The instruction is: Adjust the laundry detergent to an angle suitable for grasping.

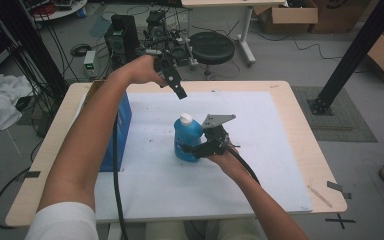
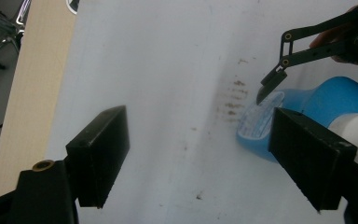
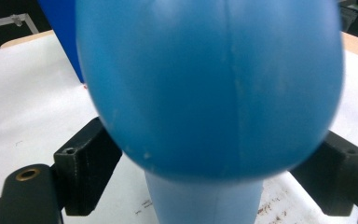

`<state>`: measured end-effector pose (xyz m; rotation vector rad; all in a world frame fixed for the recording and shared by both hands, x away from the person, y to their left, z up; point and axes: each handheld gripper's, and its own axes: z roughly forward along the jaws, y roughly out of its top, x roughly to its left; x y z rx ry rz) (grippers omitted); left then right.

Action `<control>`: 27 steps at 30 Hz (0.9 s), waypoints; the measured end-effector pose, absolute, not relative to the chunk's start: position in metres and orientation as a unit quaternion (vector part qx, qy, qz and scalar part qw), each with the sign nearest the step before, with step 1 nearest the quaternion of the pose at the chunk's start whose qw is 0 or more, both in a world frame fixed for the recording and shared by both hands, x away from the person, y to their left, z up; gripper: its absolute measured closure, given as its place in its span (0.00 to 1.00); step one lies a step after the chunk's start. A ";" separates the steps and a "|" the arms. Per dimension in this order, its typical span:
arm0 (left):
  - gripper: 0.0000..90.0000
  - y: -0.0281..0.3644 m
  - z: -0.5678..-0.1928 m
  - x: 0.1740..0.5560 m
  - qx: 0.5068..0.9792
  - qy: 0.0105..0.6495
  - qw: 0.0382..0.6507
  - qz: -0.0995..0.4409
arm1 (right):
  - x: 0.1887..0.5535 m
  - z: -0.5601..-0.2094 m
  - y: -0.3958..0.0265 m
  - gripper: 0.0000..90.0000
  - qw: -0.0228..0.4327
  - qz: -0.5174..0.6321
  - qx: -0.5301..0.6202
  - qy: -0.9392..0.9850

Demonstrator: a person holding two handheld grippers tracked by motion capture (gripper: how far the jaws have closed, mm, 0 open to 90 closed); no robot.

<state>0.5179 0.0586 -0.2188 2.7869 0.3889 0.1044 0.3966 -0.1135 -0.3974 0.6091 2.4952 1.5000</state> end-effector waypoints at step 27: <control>0.24 0.061 -0.221 0.519 0.977 0.138 0.161 0.036 | 0.396 -0.400 -0.112 0.30 0.099 0.508 0.201 0.832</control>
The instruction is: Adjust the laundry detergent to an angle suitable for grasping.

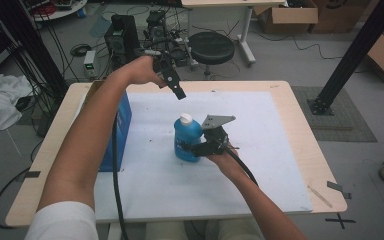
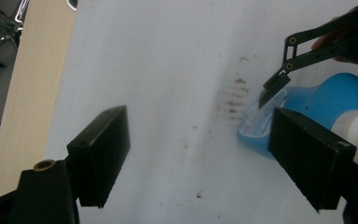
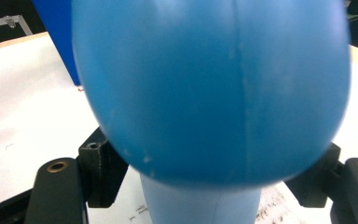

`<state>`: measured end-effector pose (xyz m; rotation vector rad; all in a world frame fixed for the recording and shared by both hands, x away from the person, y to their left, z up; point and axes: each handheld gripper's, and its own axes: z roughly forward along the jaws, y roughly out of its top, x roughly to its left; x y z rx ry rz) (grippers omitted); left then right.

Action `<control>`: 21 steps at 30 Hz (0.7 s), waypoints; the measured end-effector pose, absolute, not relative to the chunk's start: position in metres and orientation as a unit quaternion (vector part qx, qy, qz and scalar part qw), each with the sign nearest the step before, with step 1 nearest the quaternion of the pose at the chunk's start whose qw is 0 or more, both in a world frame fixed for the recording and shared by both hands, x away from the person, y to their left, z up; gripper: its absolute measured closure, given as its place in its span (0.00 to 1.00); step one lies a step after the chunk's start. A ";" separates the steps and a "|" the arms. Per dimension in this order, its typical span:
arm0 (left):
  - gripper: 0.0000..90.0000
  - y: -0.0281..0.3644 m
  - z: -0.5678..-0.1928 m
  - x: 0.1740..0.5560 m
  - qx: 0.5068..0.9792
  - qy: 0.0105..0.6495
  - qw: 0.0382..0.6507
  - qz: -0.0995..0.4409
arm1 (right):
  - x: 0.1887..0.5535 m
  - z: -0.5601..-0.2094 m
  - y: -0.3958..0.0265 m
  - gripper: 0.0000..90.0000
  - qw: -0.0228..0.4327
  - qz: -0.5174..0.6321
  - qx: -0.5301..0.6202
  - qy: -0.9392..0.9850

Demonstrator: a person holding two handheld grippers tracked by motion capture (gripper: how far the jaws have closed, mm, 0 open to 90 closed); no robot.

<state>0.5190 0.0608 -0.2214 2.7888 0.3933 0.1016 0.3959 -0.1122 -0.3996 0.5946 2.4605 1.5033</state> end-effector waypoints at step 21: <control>0.24 0.062 -0.223 0.519 0.977 0.139 0.159 0.034 | 0.393 -0.398 -0.111 0.47 0.103 0.513 0.187 0.831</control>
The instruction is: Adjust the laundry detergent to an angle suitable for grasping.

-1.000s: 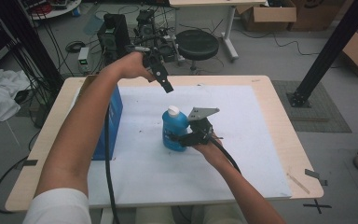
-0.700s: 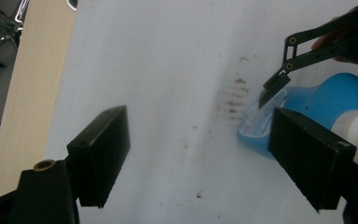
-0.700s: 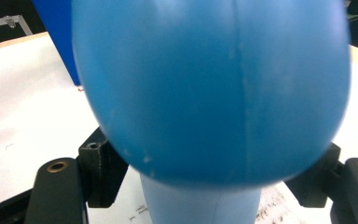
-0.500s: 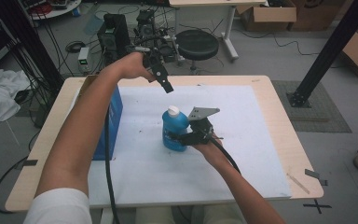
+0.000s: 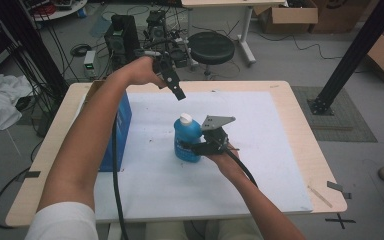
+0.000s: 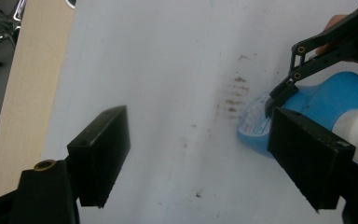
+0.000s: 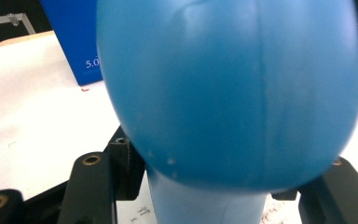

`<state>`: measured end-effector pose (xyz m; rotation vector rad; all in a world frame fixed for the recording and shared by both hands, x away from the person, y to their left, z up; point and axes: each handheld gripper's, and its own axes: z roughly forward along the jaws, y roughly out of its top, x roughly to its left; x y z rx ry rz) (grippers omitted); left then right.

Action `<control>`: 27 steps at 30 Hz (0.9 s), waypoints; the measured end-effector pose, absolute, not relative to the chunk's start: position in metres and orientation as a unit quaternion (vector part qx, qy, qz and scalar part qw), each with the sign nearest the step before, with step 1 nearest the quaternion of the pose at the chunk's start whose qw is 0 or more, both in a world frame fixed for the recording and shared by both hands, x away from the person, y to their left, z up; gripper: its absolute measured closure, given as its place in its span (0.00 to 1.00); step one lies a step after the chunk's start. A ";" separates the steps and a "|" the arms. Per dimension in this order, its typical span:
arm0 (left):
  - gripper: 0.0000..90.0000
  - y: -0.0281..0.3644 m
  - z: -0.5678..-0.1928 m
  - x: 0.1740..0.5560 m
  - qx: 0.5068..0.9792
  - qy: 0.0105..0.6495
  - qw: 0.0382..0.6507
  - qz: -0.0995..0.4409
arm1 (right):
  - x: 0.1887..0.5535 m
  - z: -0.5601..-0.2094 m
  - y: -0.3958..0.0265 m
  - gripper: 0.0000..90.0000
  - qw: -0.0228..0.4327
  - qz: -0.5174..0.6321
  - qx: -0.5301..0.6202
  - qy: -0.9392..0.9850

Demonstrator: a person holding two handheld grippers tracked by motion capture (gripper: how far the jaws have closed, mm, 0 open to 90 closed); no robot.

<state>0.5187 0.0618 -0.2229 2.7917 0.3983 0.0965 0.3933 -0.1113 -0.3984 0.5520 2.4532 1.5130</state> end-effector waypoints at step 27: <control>0.24 0.061 -0.222 0.512 0.976 0.139 0.163 0.038 | 0.372 -0.368 -0.128 0.48 0.075 0.526 0.139 0.836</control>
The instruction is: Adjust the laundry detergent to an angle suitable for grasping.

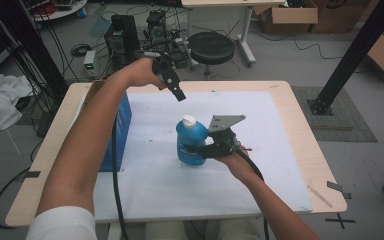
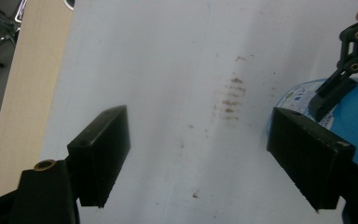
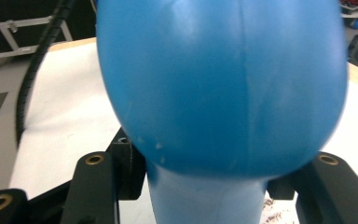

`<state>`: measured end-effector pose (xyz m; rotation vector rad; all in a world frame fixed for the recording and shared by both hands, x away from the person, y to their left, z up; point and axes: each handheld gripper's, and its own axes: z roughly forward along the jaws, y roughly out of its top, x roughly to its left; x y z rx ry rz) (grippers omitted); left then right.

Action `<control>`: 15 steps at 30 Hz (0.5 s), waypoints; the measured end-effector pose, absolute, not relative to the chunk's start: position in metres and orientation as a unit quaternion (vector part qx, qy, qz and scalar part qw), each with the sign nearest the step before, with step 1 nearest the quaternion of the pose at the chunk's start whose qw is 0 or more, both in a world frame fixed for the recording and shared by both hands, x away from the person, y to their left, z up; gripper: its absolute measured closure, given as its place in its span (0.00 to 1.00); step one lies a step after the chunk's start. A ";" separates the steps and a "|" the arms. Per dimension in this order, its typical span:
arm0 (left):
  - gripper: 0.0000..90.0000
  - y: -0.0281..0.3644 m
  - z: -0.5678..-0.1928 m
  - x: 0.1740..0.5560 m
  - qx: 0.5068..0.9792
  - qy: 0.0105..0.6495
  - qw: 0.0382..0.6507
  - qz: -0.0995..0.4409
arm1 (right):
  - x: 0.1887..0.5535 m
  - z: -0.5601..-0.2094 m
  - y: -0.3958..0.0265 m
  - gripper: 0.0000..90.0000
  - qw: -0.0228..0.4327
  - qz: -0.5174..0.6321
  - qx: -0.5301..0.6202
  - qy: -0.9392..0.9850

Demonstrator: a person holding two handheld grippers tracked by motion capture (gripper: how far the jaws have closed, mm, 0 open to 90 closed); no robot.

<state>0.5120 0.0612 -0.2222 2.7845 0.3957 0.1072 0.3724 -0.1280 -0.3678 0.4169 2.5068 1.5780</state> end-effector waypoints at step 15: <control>0.24 0.059 -0.224 0.508 0.976 0.137 0.163 0.038 | 0.365 -0.369 -0.162 0.49 0.042 0.541 0.110 0.833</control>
